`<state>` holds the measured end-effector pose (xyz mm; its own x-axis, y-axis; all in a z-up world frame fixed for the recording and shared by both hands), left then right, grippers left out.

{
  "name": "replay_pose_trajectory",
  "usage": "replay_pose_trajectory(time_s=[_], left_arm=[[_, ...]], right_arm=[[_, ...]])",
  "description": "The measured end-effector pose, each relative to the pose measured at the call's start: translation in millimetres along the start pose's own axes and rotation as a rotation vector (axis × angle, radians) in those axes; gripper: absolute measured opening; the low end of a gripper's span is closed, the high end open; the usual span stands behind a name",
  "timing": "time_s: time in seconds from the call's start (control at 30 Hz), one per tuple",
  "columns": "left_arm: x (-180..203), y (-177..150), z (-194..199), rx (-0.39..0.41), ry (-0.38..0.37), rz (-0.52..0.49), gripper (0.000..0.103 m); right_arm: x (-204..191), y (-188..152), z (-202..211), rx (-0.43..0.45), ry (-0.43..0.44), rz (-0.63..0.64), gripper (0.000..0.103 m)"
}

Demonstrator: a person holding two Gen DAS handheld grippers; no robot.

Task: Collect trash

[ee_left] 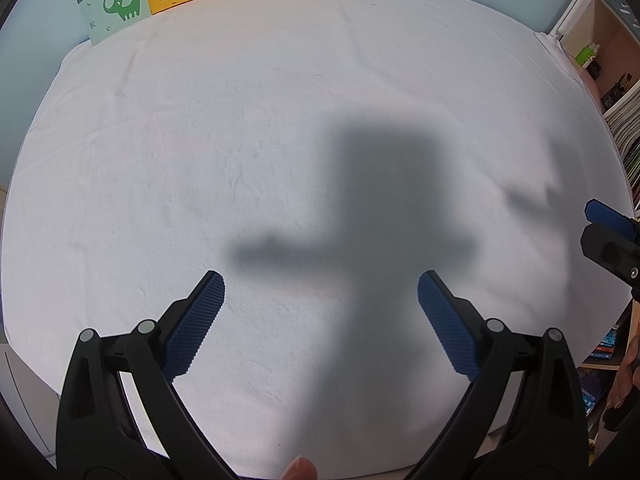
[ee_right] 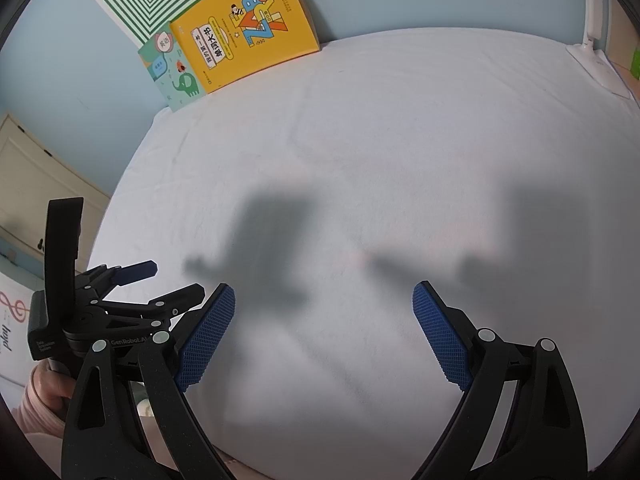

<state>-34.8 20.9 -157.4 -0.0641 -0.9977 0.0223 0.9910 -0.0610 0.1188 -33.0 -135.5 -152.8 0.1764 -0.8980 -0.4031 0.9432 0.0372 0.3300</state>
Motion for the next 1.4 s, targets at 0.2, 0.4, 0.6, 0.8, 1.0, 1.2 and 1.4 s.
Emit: replay_pose_trajectory(time_s=[0.2, 0.4, 0.6, 0.8, 1.0, 1.2, 1.4], left_arm=[[-0.5, -0.7, 0.4, 0.000, 0.000, 0.000, 0.095], [-1.4, -1.1, 1.2, 0.000, 0.000, 0.000, 0.095], [-2.0, -2.3, 2.6, 0.001, 0.001, -0.002, 0.095], [-2.9, -2.4, 3.0, 0.000, -0.001, 0.000, 0.095], [-2.9, -1.4, 4.3, 0.003, 0.000, -0.007, 0.095], [-4.8, 0.0, 5.2, 0.007, 0.002, -0.012, 0.095], [-1.6, -0.1, 1.9, 0.012, 0.007, -0.019, 0.095]], right_arm=[[0.7, -0.3, 0.5, 0.001, 0.000, -0.002, 0.090], [1.2, -0.7, 0.3, -0.005, -0.003, -0.002, 0.090], [0.9, -0.4, 0.5, -0.006, -0.006, 0.000, 0.090], [0.8, -0.7, 0.7, -0.007, -0.007, 0.000, 0.090], [1.1, -1.3, 0.6, -0.005, -0.009, -0.002, 0.090], [1.2, -2.6, 0.4, -0.004, -0.010, -0.005, 0.090], [1.1, -3.5, -0.2, -0.004, -0.013, -0.009, 0.090]])
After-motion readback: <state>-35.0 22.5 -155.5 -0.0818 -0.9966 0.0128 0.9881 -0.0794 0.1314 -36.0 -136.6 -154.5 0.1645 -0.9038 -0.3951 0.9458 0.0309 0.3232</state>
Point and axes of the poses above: each gripper's, at about its wrist camera, not at the fingertips, and z roughly against the way its jaws point, x to its right, y to its top, the point moved 8 cm from there along -z, roughly the way its jaws point, and after that the axes turned 9 degrees about -x, right-handed, at the moved point
